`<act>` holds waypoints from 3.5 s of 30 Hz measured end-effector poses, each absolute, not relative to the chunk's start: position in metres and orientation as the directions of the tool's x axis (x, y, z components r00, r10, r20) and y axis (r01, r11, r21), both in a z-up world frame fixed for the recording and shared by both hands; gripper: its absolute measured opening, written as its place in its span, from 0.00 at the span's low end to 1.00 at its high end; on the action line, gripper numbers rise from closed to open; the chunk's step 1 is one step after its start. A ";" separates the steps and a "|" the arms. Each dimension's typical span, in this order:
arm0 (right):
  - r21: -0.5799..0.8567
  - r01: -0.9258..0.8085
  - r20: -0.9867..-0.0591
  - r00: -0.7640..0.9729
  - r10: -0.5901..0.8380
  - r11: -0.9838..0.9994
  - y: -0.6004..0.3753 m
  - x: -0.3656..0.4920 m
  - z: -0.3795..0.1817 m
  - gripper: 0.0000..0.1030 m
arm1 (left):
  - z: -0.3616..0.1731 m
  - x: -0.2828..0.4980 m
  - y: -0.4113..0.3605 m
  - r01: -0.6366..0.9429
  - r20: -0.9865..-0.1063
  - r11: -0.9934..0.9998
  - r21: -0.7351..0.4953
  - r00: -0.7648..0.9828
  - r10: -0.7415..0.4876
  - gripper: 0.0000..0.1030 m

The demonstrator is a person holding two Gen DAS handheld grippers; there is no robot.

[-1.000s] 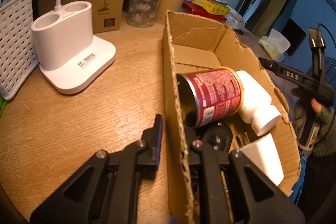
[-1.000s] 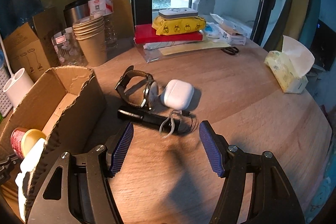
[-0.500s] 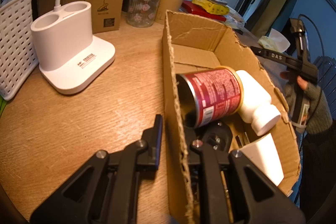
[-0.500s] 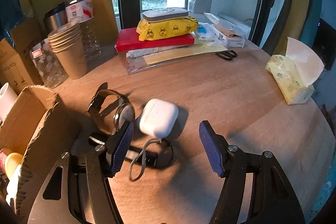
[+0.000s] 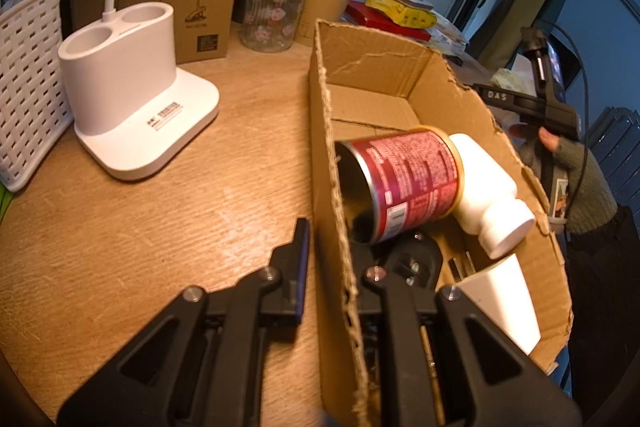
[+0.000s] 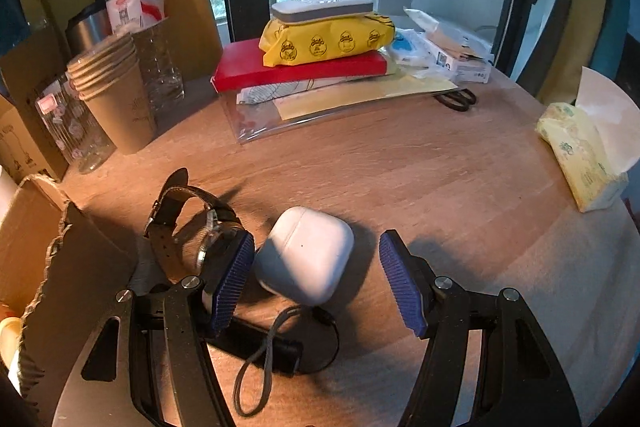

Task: Organize rigid objects
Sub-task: 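Move the open right gripper toward the white earbud case, then grasp the white earbud case with the right gripper and lift it, then carry the earbud case over the box with the right gripper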

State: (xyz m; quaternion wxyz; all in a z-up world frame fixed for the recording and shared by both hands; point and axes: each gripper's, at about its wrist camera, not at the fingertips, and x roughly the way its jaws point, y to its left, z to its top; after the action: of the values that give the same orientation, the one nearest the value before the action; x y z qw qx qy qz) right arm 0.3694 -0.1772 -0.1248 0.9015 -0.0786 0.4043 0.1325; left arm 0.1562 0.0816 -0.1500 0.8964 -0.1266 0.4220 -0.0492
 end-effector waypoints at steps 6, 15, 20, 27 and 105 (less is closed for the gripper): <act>-0.058 -0.304 -0.763 0.628 0.154 0.951 -0.172 0.376 -0.132 0.66 | -0.150 0.156 0.082 -0.019 -0.744 0.963 -0.269 0.639 -0.195 0.13; -0.051 -0.305 -0.774 0.614 0.155 0.951 -0.172 0.379 -0.135 0.56 | -0.150 0.156 0.082 -0.019 -0.744 0.963 -0.268 0.639 -0.195 0.13; -0.037 -0.295 -0.771 0.617 0.161 0.955 -0.175 0.377 -0.133 0.55 | -0.150 0.156 0.082 -0.019 -0.744 0.963 -0.268 0.639 -0.195 0.13; -0.028 -0.291 -0.756 0.633 0.170 0.956 -0.178 0.366 -0.123 0.55 | -0.150 0.156 0.082 -0.019 -0.744 0.963 -0.268 0.639 -0.194 0.13; -0.085 -0.581 -0.742 0.579 0.337 0.809 -0.049 0.242 -0.086 0.55 | -0.150 0.154 0.084 -0.018 -0.744 0.962 -0.273 0.638 -0.199 0.13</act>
State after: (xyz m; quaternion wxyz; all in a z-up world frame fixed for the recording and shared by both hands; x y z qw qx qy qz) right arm 0.2419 -0.0492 -0.0856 0.8736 -0.1619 0.3762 0.2628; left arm 0.1544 0.0838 -0.1502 0.8960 -0.1284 0.4222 -0.0505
